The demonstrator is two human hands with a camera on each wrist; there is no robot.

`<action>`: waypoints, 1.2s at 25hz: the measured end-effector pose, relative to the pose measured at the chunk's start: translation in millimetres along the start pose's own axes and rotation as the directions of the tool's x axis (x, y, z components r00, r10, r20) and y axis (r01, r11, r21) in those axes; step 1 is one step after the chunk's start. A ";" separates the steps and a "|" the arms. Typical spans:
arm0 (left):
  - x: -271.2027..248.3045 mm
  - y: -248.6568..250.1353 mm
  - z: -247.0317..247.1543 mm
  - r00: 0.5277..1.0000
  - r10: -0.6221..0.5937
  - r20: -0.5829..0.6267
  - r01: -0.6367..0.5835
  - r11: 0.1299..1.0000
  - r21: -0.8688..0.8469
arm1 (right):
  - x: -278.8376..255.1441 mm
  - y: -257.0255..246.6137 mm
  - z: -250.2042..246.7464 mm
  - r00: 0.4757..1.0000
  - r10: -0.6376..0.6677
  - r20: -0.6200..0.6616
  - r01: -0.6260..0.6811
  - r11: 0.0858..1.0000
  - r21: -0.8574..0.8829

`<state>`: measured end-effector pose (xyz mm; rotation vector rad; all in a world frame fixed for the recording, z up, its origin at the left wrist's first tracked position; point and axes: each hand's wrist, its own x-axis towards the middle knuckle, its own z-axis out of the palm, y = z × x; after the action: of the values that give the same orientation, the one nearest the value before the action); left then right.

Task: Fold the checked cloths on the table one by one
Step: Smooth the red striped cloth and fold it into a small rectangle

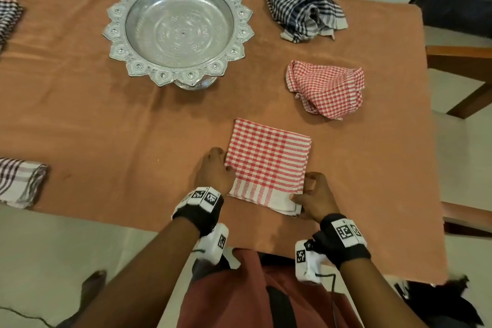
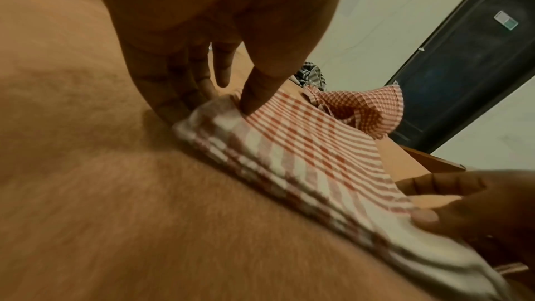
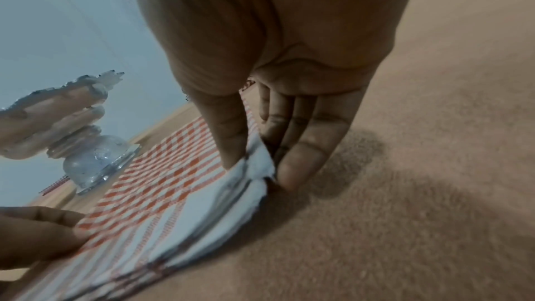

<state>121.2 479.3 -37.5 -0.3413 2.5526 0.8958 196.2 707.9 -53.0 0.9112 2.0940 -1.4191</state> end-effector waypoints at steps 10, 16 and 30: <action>-18.9 -11.1 2.4 0.969 0.230 -0.094 -0.222 0.971 0.092 | -19.7 -26.2 -11.5 0.984 -0.082 -0.159 0.041 0.968 -0.248; 20.9 36.6 4.9 0.805 0.570 0.164 -0.581 0.702 0.413 | 1.5 -125.8 54.0 0.857 -0.506 0.094 0.512 0.822 -0.249; 66.2 -8.8 9.4 0.870 0.390 0.302 -0.493 0.651 0.577 | 51.6 -56.7 36.9 0.975 -0.216 -0.057 0.068 0.531 -0.844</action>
<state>68.5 472.5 -79.0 0.5714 2.6366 0.1102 119.5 673.3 -65.9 0.4315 2.5866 -0.2144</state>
